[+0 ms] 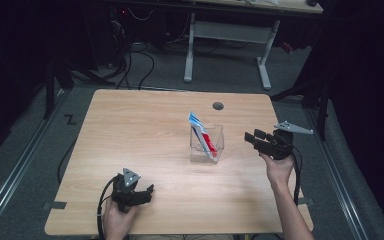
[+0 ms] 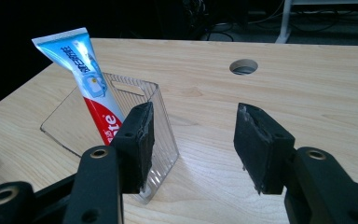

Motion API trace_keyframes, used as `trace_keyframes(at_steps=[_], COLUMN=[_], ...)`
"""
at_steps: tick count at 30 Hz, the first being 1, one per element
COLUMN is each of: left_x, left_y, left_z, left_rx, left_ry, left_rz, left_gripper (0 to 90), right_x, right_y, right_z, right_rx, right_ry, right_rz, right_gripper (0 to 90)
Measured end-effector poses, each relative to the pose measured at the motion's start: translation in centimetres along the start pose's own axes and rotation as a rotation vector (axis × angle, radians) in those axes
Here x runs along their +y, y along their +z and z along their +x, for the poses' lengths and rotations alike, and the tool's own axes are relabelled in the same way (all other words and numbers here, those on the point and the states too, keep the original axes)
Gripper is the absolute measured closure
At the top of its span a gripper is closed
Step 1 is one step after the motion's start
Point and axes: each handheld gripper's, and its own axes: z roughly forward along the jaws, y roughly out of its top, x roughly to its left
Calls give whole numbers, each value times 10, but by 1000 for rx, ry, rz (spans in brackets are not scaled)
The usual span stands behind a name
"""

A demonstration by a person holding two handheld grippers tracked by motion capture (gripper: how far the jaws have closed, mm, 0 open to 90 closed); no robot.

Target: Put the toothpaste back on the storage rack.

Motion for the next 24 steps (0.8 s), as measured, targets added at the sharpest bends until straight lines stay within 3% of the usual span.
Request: trace_keyframes(at_steps=[24], left_x=[0], left_y=[0], left_z=[0], left_rx=[1], left_ry=[0], left_rz=[0], left_gripper=[174], right_x=[-17], right_y=[-15], right_z=[-6], right_rx=[-30], right_ry=[-1], right_rz=[3], right_gripper=[479])
